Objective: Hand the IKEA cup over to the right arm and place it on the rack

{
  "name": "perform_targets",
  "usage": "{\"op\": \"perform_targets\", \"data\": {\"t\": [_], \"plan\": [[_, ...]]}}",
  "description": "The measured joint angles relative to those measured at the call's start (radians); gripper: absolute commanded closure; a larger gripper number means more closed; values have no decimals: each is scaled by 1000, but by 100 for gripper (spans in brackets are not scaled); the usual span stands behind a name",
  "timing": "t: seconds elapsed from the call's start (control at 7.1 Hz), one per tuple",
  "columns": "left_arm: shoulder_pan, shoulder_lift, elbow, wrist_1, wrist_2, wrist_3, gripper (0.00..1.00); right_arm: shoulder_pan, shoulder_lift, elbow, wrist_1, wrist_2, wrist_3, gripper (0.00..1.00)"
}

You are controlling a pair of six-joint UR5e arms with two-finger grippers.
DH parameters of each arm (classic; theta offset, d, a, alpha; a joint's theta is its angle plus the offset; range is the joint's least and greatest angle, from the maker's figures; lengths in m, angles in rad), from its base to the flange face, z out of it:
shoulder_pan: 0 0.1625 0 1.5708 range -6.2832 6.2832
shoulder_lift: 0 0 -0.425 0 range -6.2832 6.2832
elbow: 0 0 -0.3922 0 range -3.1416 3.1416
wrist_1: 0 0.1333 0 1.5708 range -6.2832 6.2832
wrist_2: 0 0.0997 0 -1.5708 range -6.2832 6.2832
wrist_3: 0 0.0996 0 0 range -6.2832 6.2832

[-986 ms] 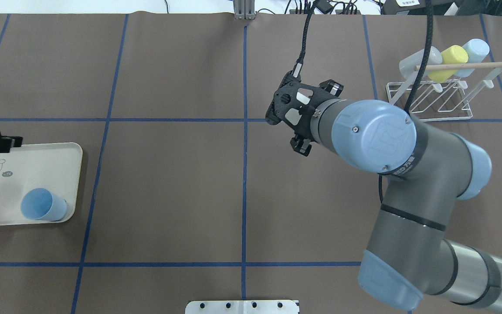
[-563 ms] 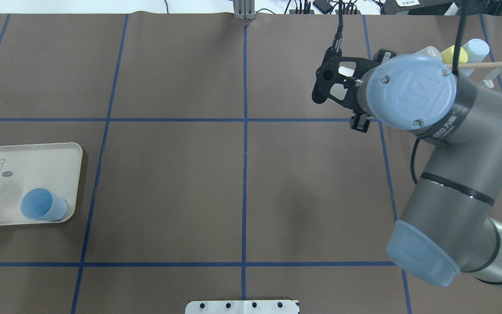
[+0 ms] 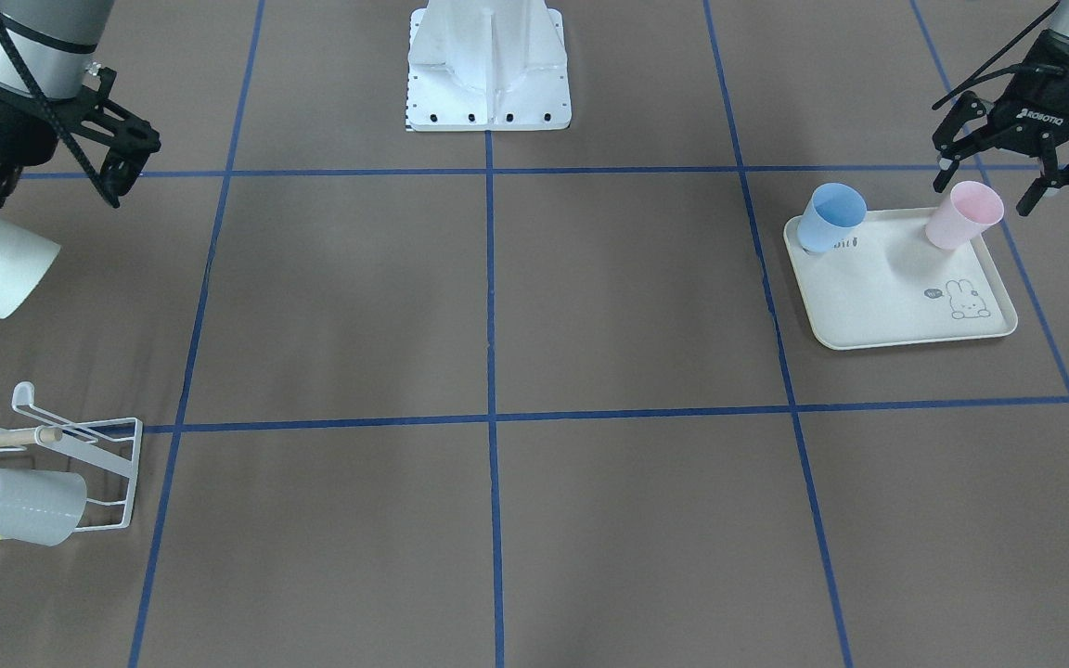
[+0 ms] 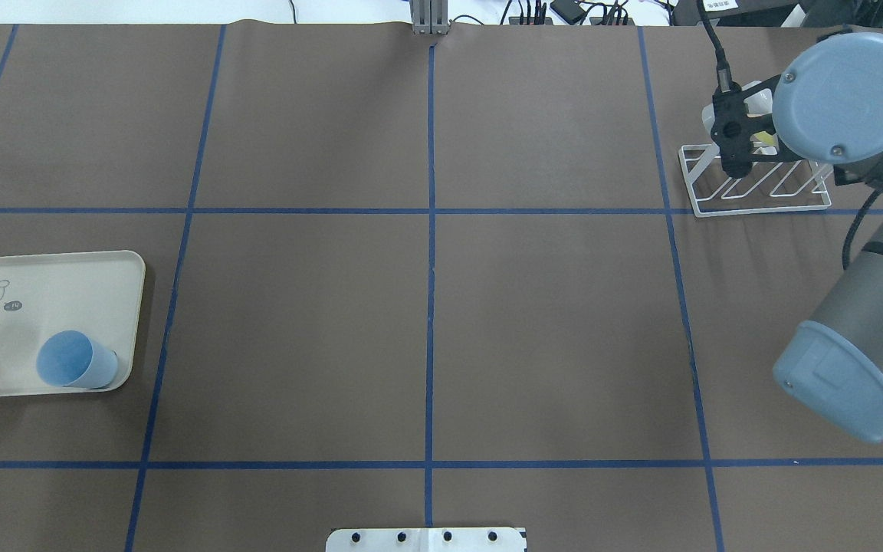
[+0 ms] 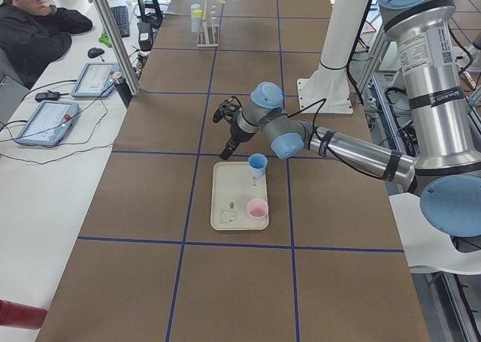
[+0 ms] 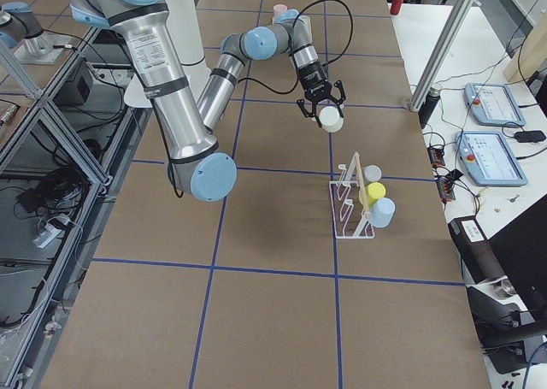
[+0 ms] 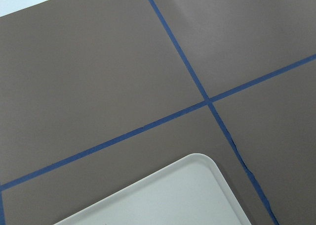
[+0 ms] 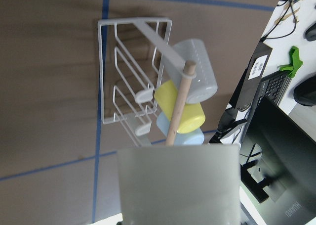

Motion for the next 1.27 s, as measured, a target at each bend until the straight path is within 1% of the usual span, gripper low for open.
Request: {"op": "perform_targets", "data": {"t": [0.14,0.28,0.42,0.7,0.84,0.99,1.27], "plan": [[0,-2,0,-1,-1,-1,0,13,-29,-25,10,-25,-63,83],[2,-5,1,-1,-1,-2,0,18,-48,-70,43,-39,-94,83],[3,-7,1,-1,-1,-2,0,20,-76,-119,115,-46,-108,82],[3,-9,1,-1,-1,-3,0,21,-140,-215,300,-55,-130,81],[3,-9,1,-1,-1,-4,0,21,-152,-256,364,-65,-140,81],[3,-9,1,-2,-1,-5,0,21,-157,-279,393,-76,-146,80],[3,-10,1,-3,-1,-12,0,26,-158,-303,413,-97,-159,80]]}}
